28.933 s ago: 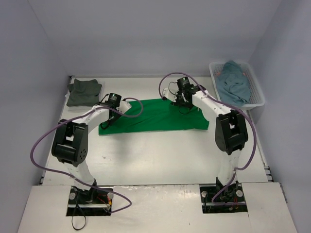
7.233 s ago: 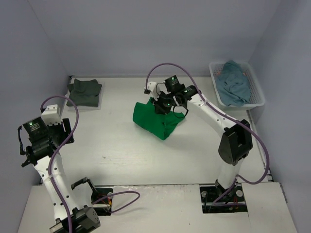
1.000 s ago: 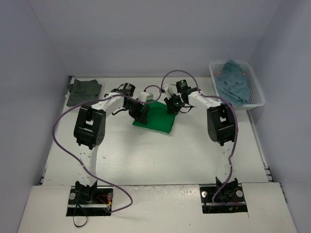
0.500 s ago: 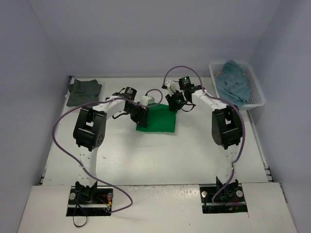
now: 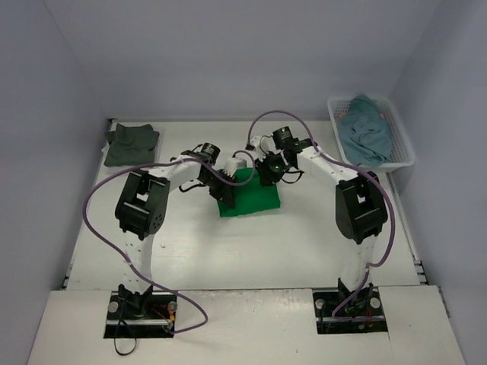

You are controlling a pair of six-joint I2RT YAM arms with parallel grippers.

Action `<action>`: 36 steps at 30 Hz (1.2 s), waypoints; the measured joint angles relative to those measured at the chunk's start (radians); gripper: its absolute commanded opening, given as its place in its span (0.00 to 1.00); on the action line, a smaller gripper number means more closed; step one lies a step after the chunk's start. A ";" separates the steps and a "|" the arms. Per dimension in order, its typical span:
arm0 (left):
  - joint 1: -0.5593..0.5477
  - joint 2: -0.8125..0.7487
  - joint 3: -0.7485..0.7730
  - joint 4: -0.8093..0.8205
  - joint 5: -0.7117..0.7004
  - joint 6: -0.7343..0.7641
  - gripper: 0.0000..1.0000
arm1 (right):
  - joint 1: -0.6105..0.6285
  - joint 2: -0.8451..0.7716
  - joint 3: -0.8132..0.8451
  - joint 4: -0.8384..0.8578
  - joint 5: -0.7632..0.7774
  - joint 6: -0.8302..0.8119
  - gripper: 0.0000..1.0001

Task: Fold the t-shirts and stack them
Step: Fold the tshirt

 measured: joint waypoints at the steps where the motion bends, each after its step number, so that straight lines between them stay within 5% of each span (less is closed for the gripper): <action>1: 0.001 -0.005 0.000 0.000 -0.005 -0.002 0.00 | 0.007 0.002 -0.009 -0.012 -0.004 -0.001 0.18; 3: 0.011 -0.026 -0.006 0.004 -0.022 -0.010 0.02 | 0.010 0.006 -0.010 -0.012 -0.008 -0.001 0.18; 4: 0.019 -0.044 -0.014 0.009 -0.027 -0.021 0.19 | 0.013 0.012 -0.010 -0.008 -0.011 0.001 0.17; 6: 0.041 -0.078 -0.030 0.011 -0.033 -0.038 0.32 | 0.019 0.035 -0.002 0.006 -0.026 -0.001 0.16; 12: 0.159 -0.164 -0.066 0.070 0.004 -0.082 0.52 | 0.042 0.143 0.008 0.016 -0.042 0.003 0.15; 26: 0.200 -0.187 -0.172 0.152 0.090 -0.164 0.53 | 0.042 0.145 0.015 0.014 -0.045 0.018 0.15; 36: 0.312 -0.169 -0.279 0.263 -0.044 -0.277 0.55 | 0.042 0.145 0.015 0.014 -0.045 0.017 0.11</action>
